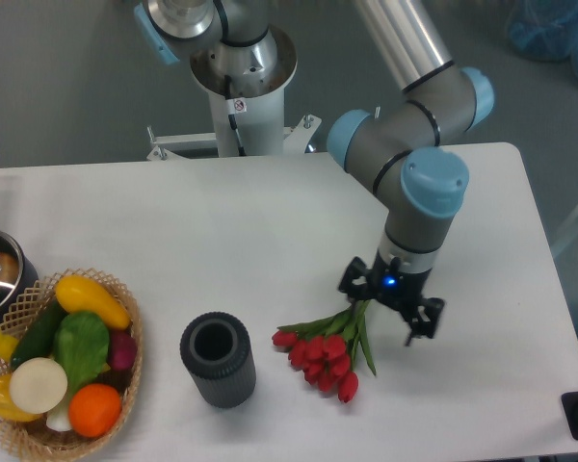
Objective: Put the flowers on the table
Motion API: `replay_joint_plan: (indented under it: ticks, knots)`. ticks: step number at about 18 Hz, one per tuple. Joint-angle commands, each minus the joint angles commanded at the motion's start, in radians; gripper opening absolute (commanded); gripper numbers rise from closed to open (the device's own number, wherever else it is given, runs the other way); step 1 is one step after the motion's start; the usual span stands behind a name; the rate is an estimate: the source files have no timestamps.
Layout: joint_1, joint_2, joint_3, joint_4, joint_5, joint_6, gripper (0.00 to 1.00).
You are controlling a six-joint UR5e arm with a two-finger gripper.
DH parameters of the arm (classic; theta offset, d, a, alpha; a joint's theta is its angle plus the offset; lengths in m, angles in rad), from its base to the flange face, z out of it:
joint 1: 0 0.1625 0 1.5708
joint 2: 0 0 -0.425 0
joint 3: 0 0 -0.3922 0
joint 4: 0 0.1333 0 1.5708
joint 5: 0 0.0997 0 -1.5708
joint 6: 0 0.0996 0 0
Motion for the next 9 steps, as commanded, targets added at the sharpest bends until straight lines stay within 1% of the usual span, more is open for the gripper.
replay_joint_plan:
  ticks: [1,3,6,9]
  knots:
    - [-0.002,0.017,0.002,0.003,0.031,-0.012,1.0]
    - [0.0,0.047,0.005,0.02,0.033,-0.012,1.0]
    - [0.008,0.107,0.002,0.02,0.039,-0.009,1.0]
    - [0.044,0.161,-0.001,0.017,0.056,-0.009,1.0]
